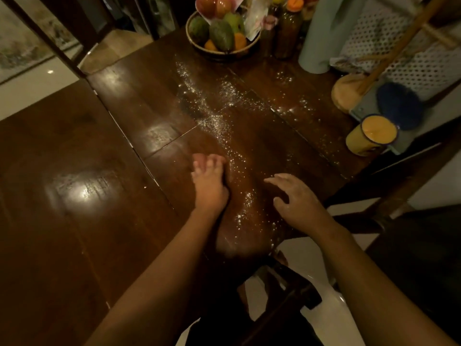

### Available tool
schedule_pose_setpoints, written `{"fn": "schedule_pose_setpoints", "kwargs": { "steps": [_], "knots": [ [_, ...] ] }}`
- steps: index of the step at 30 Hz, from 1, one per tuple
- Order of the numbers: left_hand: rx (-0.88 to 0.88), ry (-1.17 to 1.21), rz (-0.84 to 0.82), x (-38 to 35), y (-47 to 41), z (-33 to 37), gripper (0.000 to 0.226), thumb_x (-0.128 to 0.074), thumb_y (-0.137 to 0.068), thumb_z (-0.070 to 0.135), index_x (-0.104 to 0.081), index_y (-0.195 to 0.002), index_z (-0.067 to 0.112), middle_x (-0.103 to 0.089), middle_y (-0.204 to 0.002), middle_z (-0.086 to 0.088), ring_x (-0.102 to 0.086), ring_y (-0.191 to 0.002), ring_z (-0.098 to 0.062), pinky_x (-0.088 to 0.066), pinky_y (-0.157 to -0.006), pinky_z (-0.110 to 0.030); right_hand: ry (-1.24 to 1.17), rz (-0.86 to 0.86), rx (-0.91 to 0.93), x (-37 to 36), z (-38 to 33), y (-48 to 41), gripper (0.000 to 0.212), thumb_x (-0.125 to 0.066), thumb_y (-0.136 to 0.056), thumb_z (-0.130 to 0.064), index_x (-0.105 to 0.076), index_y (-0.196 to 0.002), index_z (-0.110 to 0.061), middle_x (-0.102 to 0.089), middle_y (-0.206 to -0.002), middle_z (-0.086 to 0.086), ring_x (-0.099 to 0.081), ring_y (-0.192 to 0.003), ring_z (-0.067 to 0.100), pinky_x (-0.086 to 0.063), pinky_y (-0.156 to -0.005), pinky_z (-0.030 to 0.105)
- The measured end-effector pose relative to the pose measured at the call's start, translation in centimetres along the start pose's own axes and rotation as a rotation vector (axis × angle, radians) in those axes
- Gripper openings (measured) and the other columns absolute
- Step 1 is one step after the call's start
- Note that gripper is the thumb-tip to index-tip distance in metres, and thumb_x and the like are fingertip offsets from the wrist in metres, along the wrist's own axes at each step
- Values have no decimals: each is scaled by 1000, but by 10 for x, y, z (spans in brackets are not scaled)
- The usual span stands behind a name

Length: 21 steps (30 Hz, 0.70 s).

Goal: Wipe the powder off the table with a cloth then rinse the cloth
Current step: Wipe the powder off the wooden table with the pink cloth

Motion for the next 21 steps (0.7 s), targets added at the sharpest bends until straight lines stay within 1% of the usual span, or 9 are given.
{"fn": "schedule_pose_setpoints", "kwargs": {
  "steps": [2,4,7,10,12,15,18,19,21],
  "knots": [
    [-268,4,-132,-15,17,18,77,-45,-87,-2,-23,-154,29,-12,-164,1,9,-149,-38,-3,-120,-61,42,14,7,4,-3,10,51,-55,-97,-20,-46,-145,-37,-33,-156,-7,-18,-150,18,-19,-117,34],
    [-484,49,-240,-15,41,13,77,-44,-89,-2,-25,-152,38,-10,-164,9,12,-151,-25,0,-122,-52,85,49,17,14,-6,18,52,-54,-97,-18,-46,-145,-36,-34,-156,-7,-15,-150,20,-19,-116,35],
    [-582,90,-306,-5,72,-22,81,-46,-88,-5,-31,-148,47,-10,-159,25,4,-151,-10,1,-122,-41,157,130,53,39,-9,31,51,-54,-97,-18,-47,-144,-35,-36,-155,-6,-16,-150,22,-22,-117,38],
    [-457,29,-219,5,87,-53,66,-49,-98,15,-26,-150,48,-13,-159,24,-5,-150,-8,-7,-123,-49,211,209,54,65,-5,44,49,-55,-96,-17,-51,-142,-33,-40,-151,-2,-17,-150,24,-19,-115,36],
    [-373,41,-195,6,92,-52,61,-50,-100,30,-22,-152,44,-12,-160,19,-8,-149,-11,-9,-122,-46,229,240,12,77,2,50,48,-56,-96,-17,-52,-141,-34,-41,-150,0,-17,-150,25,-19,-117,38],
    [-337,191,-136,12,94,-31,58,-60,-93,15,-42,-146,34,-34,-155,4,-34,-142,-16,-28,-118,-38,226,238,-10,84,7,58,48,-56,-96,-16,-53,-141,-31,-49,-146,6,-26,-146,23,-9,-121,33],
    [-181,426,-112,27,78,-25,46,-59,-94,9,-56,-132,34,-66,-127,5,-66,-108,-19,-54,-97,-39,214,237,-11,87,6,62,43,-56,-96,-15,-57,-138,-24,-60,-133,8,-40,-134,18,2,-117,23],
    [-106,546,-128,32,72,-24,44,-58,-95,9,-57,-130,36,-69,-118,6,-69,-100,-19,-58,-88,-41,216,240,-6,88,7,62,40,-56,-96,-17,-59,-135,-24,-63,-128,7,-45,-131,18,2,-120,25],
    [15,786,-168,39,61,-21,45,-54,-96,4,-59,-125,38,-73,-108,4,-70,-95,-23,-58,-76,-42,220,222,-13,87,15,57,38,-52,-93,-27,-61,-130,-30,-65,-122,2,-48,-131,21,-7,-126,38]
  ]
}}
Point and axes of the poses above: each hand's wrist, its own y-axis away from the middle knuckle, its own x-axis out of the back of the hand, z = x × y, the point moved 5 cm from there along -y, towards the middle knuckle
